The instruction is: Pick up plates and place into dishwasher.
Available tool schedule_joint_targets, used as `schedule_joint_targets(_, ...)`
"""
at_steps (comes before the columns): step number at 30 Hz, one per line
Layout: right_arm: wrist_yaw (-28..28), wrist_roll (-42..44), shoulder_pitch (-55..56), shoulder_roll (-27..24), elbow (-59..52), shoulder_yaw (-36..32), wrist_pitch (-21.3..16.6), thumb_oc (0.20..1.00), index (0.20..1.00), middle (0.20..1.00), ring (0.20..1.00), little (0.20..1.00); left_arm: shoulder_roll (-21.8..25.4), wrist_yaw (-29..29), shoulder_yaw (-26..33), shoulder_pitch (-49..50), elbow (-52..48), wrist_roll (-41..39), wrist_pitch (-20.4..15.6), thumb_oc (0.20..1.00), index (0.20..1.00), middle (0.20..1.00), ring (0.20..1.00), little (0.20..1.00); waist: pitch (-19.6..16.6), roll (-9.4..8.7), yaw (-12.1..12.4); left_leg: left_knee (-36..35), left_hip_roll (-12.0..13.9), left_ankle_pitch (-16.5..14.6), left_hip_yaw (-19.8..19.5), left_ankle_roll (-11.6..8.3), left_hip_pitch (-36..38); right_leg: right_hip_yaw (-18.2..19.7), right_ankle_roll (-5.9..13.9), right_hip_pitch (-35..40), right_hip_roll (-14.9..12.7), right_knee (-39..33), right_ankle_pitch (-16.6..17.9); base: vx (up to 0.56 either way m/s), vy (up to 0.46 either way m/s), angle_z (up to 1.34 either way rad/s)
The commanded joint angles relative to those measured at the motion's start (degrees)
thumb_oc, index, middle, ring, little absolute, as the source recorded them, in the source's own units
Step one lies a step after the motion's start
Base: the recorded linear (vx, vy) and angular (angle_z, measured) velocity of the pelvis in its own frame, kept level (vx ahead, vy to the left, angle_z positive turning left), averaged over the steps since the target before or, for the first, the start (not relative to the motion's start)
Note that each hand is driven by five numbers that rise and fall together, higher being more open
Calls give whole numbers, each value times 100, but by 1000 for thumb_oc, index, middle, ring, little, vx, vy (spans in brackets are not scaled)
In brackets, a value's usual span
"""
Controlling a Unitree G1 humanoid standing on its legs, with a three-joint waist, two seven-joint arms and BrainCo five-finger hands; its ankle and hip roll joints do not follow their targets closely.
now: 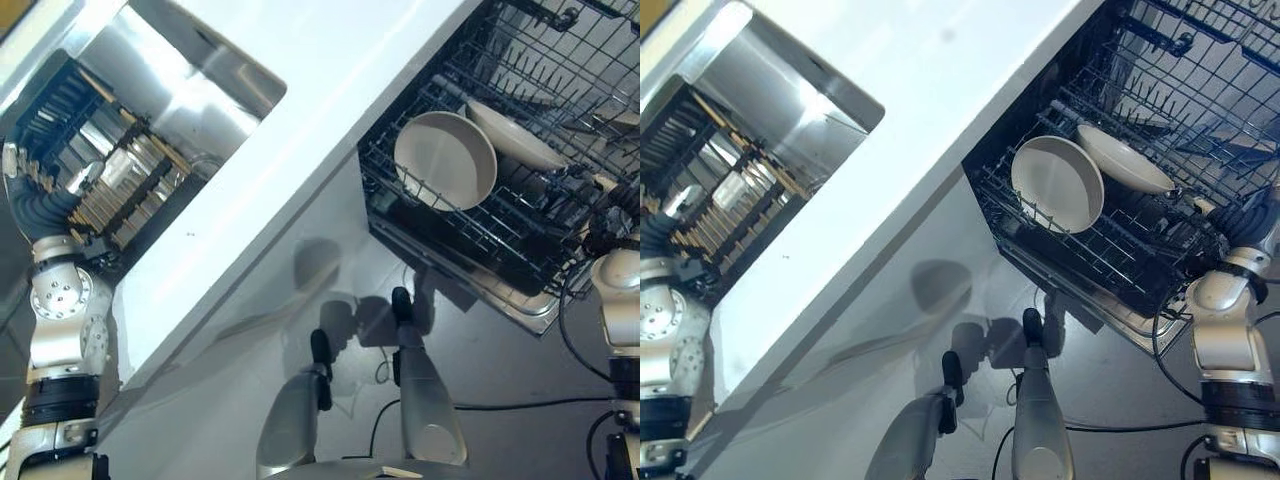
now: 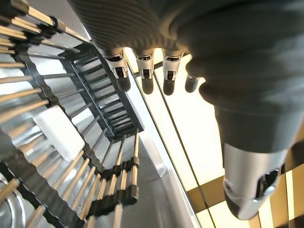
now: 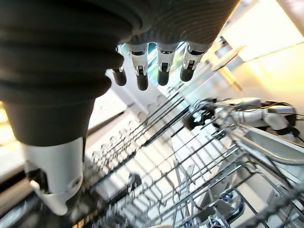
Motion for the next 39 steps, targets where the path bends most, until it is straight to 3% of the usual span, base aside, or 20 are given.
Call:
schedule_joint_targets(1, -390, 125, -118, -206, -694, -92, -467, 1000, 1000, 1000, 1000, 1000, -415, 228, -399, -40, 124, 161, -412, 1000, 1000, 1000, 1000, 1000, 8, 298, -307, -449, 140, 849, -363, 59, -470, -46, 64, -10, 175, 782, -1027, 0, 216, -28)
schedule_joint_targets(5, -628, 153, -159, 14, -672, 48, -548, 1000, 1000, 1000, 1000, 1000, -466, 312, -458, 56, -49, 110, -285, 1000, 1000, 1000, 1000, 1000, 130, 347, -297, -135, -8, 686, -528, 130, -542, 148, 52, -115, 144, 859, -992, -7, 114, -28)
schedule_joint_targets(8, -827, 114, -198, 158, -610, 170, -633, 1000, 1000, 1000, 1000, 1000, -552, 407, -503, 196, -111, 46, -269, 1000, 1000, 1000, 1000, 1000, 299, 399, -244, 160, -188, 594, -860, 217, -686, 298, 36, -190, 183, 973, -984, -3, 125, -29)
schedule_joint_targets(15, -2009, 440, -95, 409, -512, 51, -947, 1000, 1000, 1000, 1000, 1000, -637, 392, -446, 364, -127, -109, -435, 1000, 1000, 1000, 1000, 1000, 556, 613, -295, 245, -197, 561, -655, 214, -759, 352, 125, -272, -48, 1043, -972, -21, 118, -29)
schedule_joint_targets(20, -2127, 465, -268, 397, -395, 34, -953, 1000, 1000, 1000, 1000, 1000, -679, 420, -583, 300, -103, -237, -457, 1000, 1000, 1000, 1000, 1000, 652, 858, -377, 281, -287, 544, -554, 213, -763, 435, 177, -382, -235, 1190, -1028, 3, 162, -12)
schedule_joint_targets(24, -1625, 822, -303, 405, -267, 92, -1097, 1000, 1000, 1000, 1000, 1000, -690, 357, -623, 314, -146, -323, -423, 1000, 1000, 1000, 1000, 1000, 688, 980, -410, 384, -344, 491, -483, 208, -751, 503, 210, -403, -339, 1306, -1085, 36, 116, -6)
schedule_joint_targets(28, -241, 1466, -363, 397, -263, 328, -1312, 1000, 1000, 1000, 1000, 1000, -673, 348, -630, 325, -263, -386, -306, 1000, 1000, 1000, 1000, 1000, 731, 1047, -427, 508, -409, 411, -485, 215, -757, 557, 228, -443, -426, 1422, -1170, 41, 80, -2)
schedule_joint_targets(34, 1123, 2595, -807, 599, -125, 770, -1685, 1000, 1000, 1000, 1000, 1000, -641, 463, -783, 143, -224, -373, -293, 1000, 1000, 1000, 1000, 1000, 818, 1067, -373, 486, -433, 488, -531, 190, -892, 602, 238, -562, -426, 1388, -1096, -4, 24, -9)
schedule_joint_targets(39, 1670, 3072, -1069, 869, 72, 1032, -1927, 1000, 1000, 1000, 1000, 1000, -648, 568, -920, -27, -211, -277, -301, 1000, 1000, 1000, 1000, 1000, 925, 1047, -291, 434, -440, 545, -610, 187, -984, 560, 250, -636, -435, 1358, -1054, -4, -3, -1)
